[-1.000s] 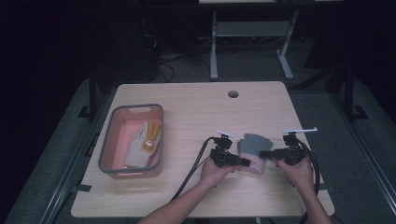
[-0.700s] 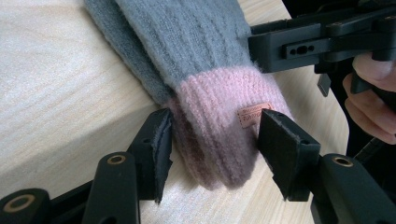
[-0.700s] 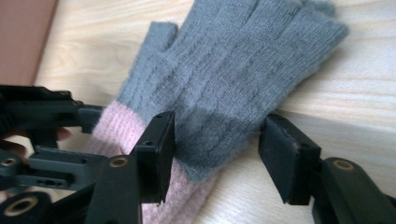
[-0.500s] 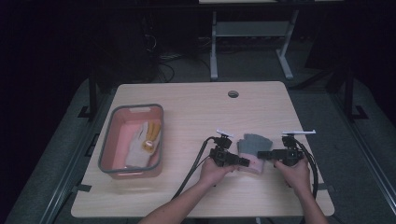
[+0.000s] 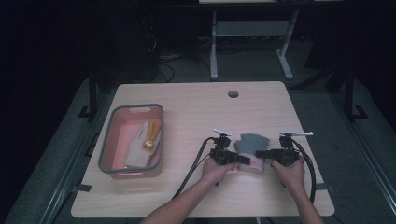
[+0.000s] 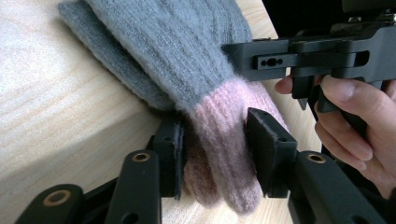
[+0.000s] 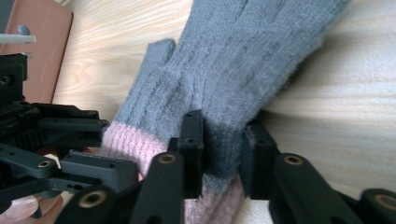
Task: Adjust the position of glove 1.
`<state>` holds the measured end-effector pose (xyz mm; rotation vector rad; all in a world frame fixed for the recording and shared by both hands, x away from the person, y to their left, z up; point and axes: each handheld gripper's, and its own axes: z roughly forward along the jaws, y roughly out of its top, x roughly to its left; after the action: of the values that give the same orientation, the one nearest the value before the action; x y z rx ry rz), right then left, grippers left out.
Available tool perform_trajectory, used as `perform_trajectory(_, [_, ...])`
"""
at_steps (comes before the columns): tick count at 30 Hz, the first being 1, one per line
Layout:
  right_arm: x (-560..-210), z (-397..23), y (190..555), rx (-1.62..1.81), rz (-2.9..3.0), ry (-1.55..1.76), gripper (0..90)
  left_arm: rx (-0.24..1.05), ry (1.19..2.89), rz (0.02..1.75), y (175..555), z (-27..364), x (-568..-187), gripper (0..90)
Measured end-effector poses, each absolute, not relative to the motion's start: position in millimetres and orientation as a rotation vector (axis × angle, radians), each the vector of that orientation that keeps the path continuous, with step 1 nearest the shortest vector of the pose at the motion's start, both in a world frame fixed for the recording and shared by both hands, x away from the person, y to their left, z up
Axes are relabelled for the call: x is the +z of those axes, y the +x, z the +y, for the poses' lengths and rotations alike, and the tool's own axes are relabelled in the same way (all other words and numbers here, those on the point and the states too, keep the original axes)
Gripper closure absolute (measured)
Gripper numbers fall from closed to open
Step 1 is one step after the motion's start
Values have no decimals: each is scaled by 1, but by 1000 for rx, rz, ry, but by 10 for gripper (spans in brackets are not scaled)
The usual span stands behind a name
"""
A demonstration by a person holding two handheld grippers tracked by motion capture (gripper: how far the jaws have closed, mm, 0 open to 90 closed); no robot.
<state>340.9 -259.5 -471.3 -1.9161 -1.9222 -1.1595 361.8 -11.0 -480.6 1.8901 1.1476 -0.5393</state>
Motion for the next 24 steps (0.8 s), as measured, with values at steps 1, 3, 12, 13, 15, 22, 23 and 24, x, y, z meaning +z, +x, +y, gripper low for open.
perform_trajectory(1, [-471, -259, 341, -1158, -1919, -1918, 751, -545, 1890, 1147, 362, -11, -480, 600])
perform_trajectory(3, [-470, -259, 342, -1160, -1907, -1917, 766, -551, 1886, 1144, 362, -10, -480, 620])
perform_trajectory(12, [-463, -254, 341, -1181, -1925, -1877, 781, -550, 1879, 1128, 361, 0, -473, 636])
perform_trajectory(13, [-461, -252, 341, -1181, -1929, -1873, 781, -545, 1881, 1123, 361, 3, -472, 636])
perform_trajectory(15, [-458, -249, 341, -1188, -1940, -1863, 781, -538, 1877, 1118, 361, 7, -469, 637])
perform_trajectory(22, [-446, -236, 345, -1217, -1937, -1821, 781, -509, 1865, 1103, 360, 23, -453, 638])
perform_trajectory(23, [-444, -234, 345, -1222, -1948, -1813, 781, -502, 1864, 1099, 359, 25, -451, 638])
perform_trajectory(24, [-442, -231, 346, -1226, -1957, -1806, 781, -500, 1861, 1096, 359, 28, -450, 638])
